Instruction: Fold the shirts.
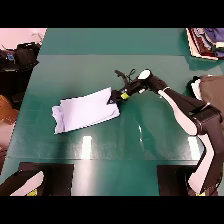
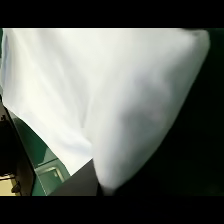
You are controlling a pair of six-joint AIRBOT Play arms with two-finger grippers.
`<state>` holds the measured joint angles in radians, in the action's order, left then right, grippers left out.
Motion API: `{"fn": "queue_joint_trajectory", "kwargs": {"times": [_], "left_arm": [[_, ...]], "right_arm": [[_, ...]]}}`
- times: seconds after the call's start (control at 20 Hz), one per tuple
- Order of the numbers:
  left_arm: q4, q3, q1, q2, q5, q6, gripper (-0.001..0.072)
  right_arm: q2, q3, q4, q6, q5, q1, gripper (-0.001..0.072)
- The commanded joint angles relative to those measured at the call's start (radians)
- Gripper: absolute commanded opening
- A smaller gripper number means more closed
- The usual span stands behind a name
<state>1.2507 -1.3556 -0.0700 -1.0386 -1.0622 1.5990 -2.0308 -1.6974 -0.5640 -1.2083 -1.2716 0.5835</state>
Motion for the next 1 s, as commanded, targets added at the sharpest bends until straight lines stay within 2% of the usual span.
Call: {"fn": "queue_joint_trajectory", "kwargs": {"times": [0.0, 0.25, 0.5, 0.6, 0.95], "left_arm": [[-0.037, 0.000, 0.000, 0.000, -0.017, -0.010, 0.0025], [-0.053, 0.000, 0.041, 0.000, -0.038, -0.036, 0.0024], [-0.053, 0.000, 0.185, 0.000, 0.053, -0.035, 0.0025], [-0.054, 0.000, 0.219, 0.000, 0.089, -0.035, 0.0025], [-0.062, 0.000, 0.232, 0.000, 0.104, -0.027, 0.0025]], "right_arm": [[-0.023, -0.119, 0.012, 0.028, 0.003, 0.010, 0.0018], [0.039, -0.257, -0.003, -0.020, 0.013, -0.157, 0.0018], [0.224, -0.272, -0.295, -0.136, 0.039, -0.454, 0.0019], [0.283, -0.272, -0.366, -0.154, 0.039, -0.592, 0.0018], [0.327, -0.270, -0.374, -0.201, 0.033, -0.990, 0.0018]]}}
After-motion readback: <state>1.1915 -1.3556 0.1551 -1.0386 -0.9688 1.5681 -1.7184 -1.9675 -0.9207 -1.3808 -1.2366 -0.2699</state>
